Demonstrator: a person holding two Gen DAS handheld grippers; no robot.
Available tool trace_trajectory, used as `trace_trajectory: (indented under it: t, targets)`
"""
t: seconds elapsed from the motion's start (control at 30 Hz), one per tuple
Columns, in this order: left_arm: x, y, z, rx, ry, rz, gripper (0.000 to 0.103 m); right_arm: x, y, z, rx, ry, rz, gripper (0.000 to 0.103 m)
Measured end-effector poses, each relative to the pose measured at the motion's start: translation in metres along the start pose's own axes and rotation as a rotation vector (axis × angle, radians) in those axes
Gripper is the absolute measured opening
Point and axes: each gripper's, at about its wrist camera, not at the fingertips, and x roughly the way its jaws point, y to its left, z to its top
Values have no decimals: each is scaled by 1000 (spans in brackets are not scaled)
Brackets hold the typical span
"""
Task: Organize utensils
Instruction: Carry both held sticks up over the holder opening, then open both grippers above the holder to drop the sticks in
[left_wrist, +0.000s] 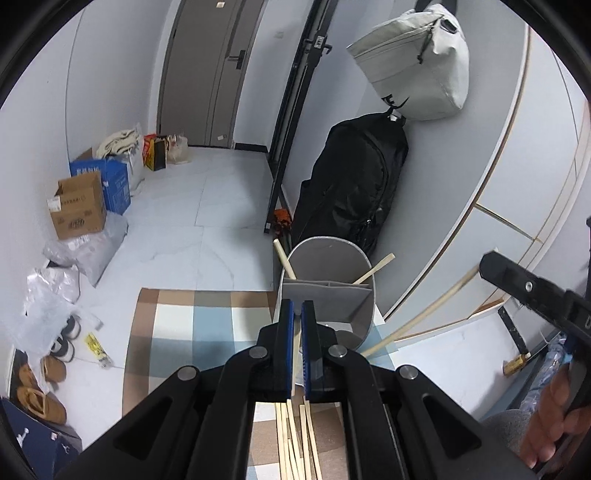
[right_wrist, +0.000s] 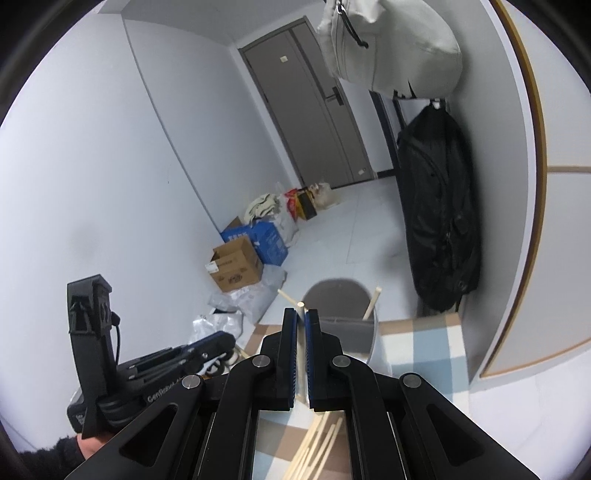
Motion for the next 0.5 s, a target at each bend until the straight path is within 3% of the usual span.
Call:
trace_trajectory:
  t: [0.2,0.37,0.5]
  targets:
    - [-14,-8,23,-2,9,-52,0,-10,-5,17,-46,-8,-5,4]
    - [-25,-34,42,123,4,0,0,-18,-10,34,-71,-20,-8,4]
    - [-27,-46,57,155,-9,4,0,-19,-9,45,-87,-27,-2,4]
